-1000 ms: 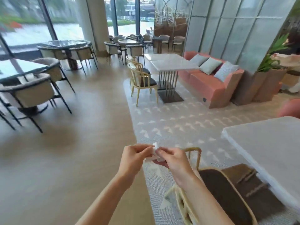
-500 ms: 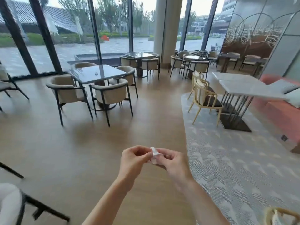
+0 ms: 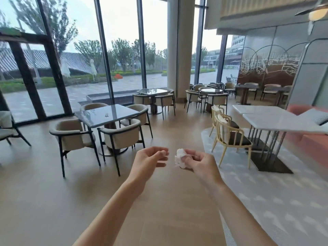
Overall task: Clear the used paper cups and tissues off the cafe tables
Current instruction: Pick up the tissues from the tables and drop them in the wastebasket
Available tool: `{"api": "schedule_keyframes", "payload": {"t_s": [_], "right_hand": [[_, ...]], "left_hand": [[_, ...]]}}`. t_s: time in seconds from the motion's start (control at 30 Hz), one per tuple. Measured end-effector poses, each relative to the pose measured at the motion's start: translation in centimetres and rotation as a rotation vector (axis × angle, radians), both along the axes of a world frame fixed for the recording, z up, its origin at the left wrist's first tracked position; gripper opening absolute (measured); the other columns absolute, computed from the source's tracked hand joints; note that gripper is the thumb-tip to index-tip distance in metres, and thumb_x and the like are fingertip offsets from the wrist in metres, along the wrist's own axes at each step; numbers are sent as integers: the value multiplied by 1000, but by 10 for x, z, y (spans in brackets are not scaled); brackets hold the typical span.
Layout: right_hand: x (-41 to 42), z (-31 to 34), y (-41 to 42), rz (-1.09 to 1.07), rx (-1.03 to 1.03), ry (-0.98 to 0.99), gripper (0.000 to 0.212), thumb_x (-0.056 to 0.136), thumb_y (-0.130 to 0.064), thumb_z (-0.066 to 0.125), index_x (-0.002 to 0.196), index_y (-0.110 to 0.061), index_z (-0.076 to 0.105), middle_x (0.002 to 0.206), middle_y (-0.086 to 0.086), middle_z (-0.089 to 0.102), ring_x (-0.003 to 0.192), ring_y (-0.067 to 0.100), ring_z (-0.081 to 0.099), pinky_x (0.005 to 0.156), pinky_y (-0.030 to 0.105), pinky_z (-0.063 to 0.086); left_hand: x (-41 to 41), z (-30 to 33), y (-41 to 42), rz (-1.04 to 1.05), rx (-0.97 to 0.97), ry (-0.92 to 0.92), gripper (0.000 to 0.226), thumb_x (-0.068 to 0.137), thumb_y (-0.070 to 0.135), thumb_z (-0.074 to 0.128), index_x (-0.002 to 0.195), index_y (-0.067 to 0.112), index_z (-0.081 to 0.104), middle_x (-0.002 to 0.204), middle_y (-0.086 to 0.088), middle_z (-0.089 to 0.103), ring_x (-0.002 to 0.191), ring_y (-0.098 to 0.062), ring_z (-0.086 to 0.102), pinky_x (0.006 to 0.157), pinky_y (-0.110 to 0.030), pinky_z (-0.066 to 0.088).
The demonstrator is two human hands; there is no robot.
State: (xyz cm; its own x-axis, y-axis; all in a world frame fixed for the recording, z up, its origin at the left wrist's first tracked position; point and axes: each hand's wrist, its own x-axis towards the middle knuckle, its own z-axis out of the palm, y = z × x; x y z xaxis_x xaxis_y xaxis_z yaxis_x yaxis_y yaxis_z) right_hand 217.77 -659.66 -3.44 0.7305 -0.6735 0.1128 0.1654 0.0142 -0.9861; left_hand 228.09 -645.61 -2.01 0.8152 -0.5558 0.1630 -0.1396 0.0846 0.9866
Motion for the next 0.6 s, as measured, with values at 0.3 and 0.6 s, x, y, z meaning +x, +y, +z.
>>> {"api": "schedule_keyframes", "payload": {"t_s": [0.3,0.6], "right_hand": [[135,35,-119,13,-35,-61,20,90,-7,72,110,-9,73,95,11,77,82,16,74,81,29,61],[301,23,-180,73,-99,-42,13,94,-16,70,107,-17,70,88,2,75,72,3,69,66,13,54]], "left_hand": [[132,41,-105,100,-87,-12,20,98,3,57,96,8,76,97,-13,78,92,-26,74,81,-35,61],[302,22,-159,147,-96,-19,23,100,9,54,102,8,77,98,-10,78,97,-26,74,82,-30,61]]}}
